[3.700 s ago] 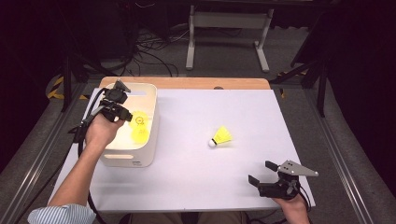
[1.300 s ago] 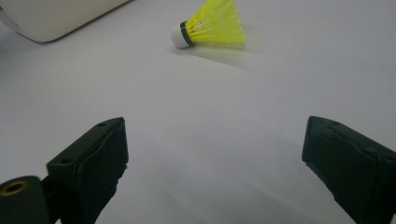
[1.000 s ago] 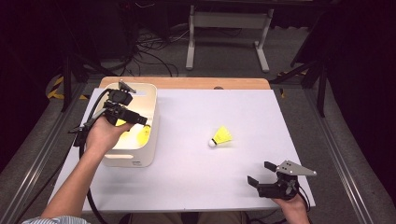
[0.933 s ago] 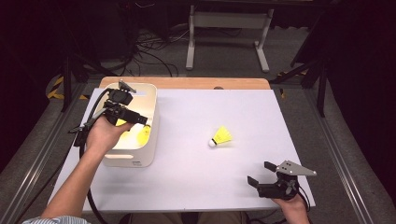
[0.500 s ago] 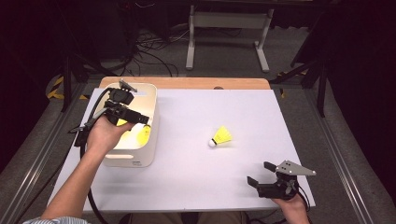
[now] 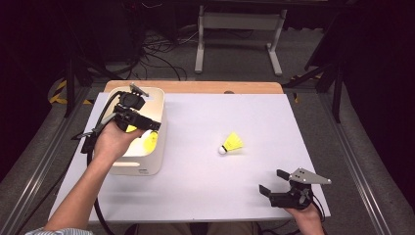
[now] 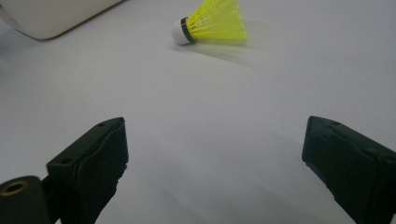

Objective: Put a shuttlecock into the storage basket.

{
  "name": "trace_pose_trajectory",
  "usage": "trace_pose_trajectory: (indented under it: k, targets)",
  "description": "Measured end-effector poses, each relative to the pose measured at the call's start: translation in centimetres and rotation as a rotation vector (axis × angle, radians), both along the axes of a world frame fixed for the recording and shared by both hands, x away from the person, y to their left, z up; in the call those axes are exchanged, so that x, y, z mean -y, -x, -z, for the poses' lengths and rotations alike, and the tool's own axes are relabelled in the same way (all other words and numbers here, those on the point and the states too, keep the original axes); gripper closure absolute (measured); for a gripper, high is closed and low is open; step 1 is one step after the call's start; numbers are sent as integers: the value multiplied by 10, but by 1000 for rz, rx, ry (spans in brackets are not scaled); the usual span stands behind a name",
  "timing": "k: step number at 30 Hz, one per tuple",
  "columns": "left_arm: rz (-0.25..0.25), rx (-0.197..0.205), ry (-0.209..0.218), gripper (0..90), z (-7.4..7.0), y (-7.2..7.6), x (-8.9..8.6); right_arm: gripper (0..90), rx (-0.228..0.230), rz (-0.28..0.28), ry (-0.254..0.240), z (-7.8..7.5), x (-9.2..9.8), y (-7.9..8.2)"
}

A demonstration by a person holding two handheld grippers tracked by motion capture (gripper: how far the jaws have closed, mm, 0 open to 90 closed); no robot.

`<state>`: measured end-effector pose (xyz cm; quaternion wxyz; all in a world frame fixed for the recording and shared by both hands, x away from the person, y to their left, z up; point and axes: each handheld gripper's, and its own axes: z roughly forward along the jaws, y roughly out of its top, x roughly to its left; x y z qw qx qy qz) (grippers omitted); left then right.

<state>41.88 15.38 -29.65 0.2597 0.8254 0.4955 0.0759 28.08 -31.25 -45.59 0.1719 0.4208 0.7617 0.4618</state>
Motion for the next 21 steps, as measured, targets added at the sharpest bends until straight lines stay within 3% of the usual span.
trace_pose_trajectory:
  k: [21]
  targets:
    - [52,1,-8,351,2,2,20,74,0,0,-1,0,0,0]
